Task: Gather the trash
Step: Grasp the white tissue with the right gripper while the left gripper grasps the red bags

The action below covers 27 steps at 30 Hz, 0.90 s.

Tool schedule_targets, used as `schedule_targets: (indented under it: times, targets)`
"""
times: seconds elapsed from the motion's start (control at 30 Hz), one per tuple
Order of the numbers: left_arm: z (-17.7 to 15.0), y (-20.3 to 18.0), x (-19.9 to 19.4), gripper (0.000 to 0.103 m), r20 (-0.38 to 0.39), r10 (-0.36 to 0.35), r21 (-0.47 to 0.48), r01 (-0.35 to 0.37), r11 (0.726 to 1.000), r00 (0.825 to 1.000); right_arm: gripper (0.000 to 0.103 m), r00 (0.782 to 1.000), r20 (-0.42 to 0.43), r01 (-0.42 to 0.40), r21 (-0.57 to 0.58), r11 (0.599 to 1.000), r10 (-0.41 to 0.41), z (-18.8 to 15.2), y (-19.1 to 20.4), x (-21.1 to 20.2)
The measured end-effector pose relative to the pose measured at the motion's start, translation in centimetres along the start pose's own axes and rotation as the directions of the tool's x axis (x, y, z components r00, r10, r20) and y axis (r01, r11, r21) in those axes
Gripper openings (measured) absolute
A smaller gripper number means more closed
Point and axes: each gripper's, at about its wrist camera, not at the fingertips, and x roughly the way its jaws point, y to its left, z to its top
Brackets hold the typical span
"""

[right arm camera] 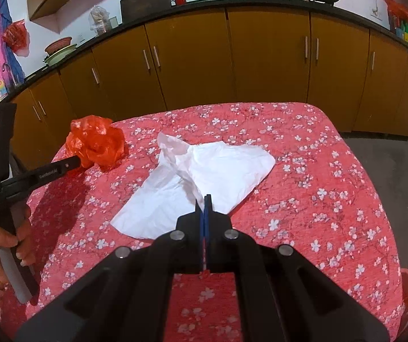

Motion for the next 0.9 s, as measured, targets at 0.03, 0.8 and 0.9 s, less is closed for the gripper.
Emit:
schedule_targets:
  times: [0.03,0.8,0.9]
  targets:
    - [0.0,0.0,0.0,0.024,0.0,-0.003,-0.002,0.003,1.0,1.0,0.003,1.0,0.0,0.001,0.001,1.0,-0.001,0.0,0.0,0.0]
    - [-5.8,-3.5,-10.6,0.01,0.117,-0.063,0.079,0.054,0.995,0.991,0.003,0.994,0.106,0.027,0.016,0.999,-0.029,-1.7,-1.4,-7.7]
    - [-6.6,-4.9,-12.6,0.01,0.131,-0.079,0.113,0.064,0.991,0.988,0.003,0.992,0.122,0.026,0.03,0.999,-0.029,-2.4,-2.1,-9.8]
